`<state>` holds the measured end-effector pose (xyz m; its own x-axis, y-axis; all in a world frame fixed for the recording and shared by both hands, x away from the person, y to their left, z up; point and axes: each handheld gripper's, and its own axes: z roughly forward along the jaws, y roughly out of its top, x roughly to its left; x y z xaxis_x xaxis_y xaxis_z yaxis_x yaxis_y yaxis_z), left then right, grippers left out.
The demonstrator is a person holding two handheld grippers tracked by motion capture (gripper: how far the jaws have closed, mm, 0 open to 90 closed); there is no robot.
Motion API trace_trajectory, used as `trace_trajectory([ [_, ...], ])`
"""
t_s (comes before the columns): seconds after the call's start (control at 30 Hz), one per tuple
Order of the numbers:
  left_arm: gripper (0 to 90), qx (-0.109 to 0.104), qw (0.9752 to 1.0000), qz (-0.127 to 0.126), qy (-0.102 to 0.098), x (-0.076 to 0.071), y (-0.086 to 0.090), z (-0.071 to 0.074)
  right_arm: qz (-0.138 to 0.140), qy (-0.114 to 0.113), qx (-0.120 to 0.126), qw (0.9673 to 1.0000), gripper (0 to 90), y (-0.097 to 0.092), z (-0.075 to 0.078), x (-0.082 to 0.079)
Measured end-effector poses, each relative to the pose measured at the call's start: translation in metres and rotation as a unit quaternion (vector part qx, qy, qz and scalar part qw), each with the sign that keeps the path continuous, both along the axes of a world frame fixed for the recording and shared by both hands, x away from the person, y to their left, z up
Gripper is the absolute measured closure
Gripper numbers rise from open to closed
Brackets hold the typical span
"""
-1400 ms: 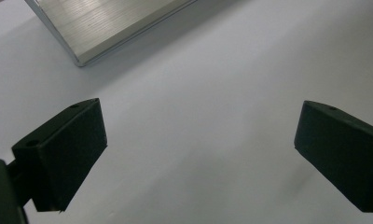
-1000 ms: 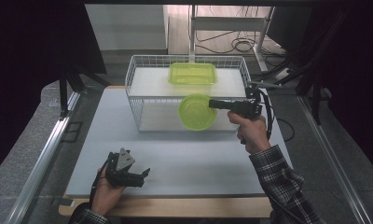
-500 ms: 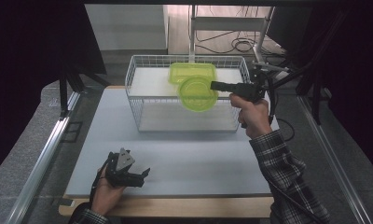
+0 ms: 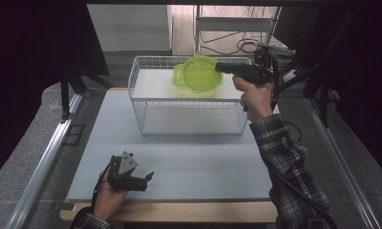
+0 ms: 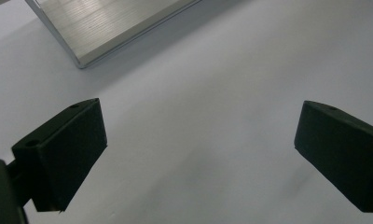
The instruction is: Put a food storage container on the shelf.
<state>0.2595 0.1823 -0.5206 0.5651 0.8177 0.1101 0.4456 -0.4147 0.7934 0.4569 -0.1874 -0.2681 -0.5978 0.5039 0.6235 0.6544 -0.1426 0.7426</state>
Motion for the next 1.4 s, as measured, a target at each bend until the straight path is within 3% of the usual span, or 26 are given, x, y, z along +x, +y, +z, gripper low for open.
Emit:
trace_trajectory([
  [0.3,2.1,0.001,1.0,-0.002,0.0,0.0,0.0,0.0,-0.023,-0.003,-0.012,0.9996,81.7,0.014,0.006,0.02],
  [0.63,2.1,0.0,1.0,-0.003,0.002,0.0,0.0,0.0,-0.054,0.016,-0.012,0.9983,81.7,0.019,-0.005,0.043],
  [0.87,2.1,0.005,1.0,-0.005,0.003,0.0,0.0,0.0,-0.071,0.012,-0.018,0.9973,80.1,0.02,-0.008,0.044],
  [1.0,2.1,0.005,1.0,-0.007,0.004,0.0,0.0,0.0,-0.094,0.005,-0.053,0.9941,75.8,0.026,-0.006,0.044],
  [1.1,2.1,0.007,0.9999,-0.007,0.003,0.0,0.0,0.0,-0.104,0.004,-0.065,0.9925,74.7,0.028,-0.006,0.044],
  [1.4,2.1,0.008,0.9999,-0.009,0.004,0.0,-0.001,0.0,-0.11,0.001,-0.073,0.9913,65.2,0.029,-0.009,0.045],
])
